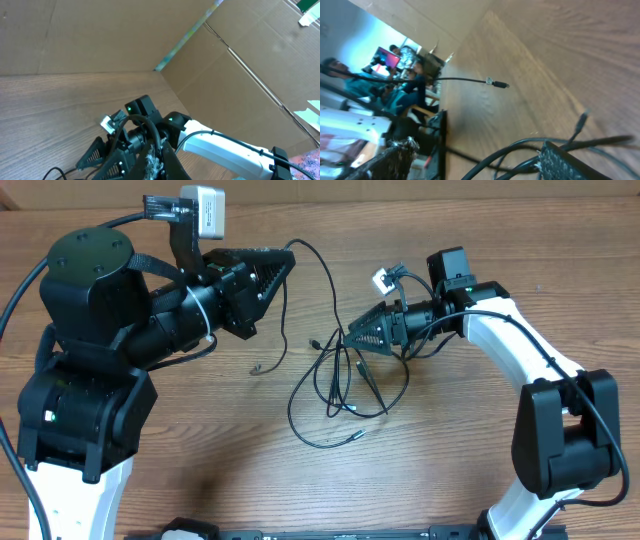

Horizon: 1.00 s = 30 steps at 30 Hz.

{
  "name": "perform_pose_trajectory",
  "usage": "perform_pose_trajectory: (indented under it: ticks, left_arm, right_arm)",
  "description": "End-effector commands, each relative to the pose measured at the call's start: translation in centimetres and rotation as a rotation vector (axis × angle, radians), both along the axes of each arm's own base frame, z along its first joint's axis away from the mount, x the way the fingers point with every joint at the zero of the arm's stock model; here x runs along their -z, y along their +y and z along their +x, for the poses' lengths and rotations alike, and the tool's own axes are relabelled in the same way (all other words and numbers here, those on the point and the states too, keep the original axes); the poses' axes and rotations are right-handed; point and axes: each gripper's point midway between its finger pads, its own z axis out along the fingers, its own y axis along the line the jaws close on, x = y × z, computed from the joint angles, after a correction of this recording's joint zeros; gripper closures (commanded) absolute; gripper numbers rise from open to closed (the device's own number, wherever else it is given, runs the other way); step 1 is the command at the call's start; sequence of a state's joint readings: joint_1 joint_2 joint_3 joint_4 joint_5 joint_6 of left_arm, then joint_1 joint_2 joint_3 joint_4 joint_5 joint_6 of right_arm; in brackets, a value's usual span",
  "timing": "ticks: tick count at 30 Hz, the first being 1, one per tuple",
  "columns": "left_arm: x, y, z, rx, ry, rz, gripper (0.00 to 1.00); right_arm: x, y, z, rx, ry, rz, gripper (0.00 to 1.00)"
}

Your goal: Untangle cables

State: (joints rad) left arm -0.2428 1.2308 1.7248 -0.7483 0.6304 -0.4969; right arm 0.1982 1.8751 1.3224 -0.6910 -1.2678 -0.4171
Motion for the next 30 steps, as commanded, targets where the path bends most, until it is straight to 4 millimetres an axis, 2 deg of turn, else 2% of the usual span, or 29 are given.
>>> perform_pose_trajectory:
  ticks: [1,5,9,12,13,15,20,21,22,26,30]
  left_arm:
    - [-0.5,0.0,-0.1,-0.003,-0.022,0.006,0.96]
    - [-0.4,0.0,-0.2,-0.003,-0.020,0.007,0.96]
    - [-0.3,0.1,0.0,-0.010,-0.016,0.010,0.96]
    - [0.1,0.0,0.2,-0.010,-0.003,0.013,0.96]
    - [0.2,0.0,0.3,-0.009,0.003,0.014,0.96]
    - [0.5,0.0,0.5,-0.009,0.016,0.018,0.96]
    - [1.0,-0.1,0.6,-0.007,0.034,0.025,0.96]
    - [1.0,-0.1,0.5,-0.004,0.025,0.032,0.96]
    - [1.0,-0.1,0.5,0.001,0.016,0.038,0.96]
    - [0.9,-0.1,0.5,0.003,0.005,0.044,0.96]
    - [0.7,-0.1,0.6,0.004,-0.013,0.045,0.96]
  right_arm:
    - [-0.3,0.3,0.7,0.002,-0.058,-0.008,0.23]
    - [-0.3,1.0,0.1,-0.020,-0.053,-0.009,0.29]
    - [-0.3,2.2,-0.6,-0.054,-0.063,-0.006,0.40]
    - [-0.5,3.0,-0.7,-0.072,-0.100,0.003,0.55]
    - [-0.6,3.2,-0.6,-0.076,-0.117,0.008,0.64]
    - [-0.8,3.4,-0.3,-0.079,-0.157,0.018,0.72]
    - [-1.2,3.1,0.5,-0.066,-0.203,0.029,0.80]
    - [-1.2,3.0,0.6,-0.061,-0.199,0.029,0.84]
    - [-1.2,2.8,0.7,-0.056,-0.192,0.028,0.96]
    - [-1.4,2.4,1.0,-0.034,-0.142,0.032,0.96]
    - [-2.6,2.0,1.3,-0.020,-0.144,0.045,0.96]
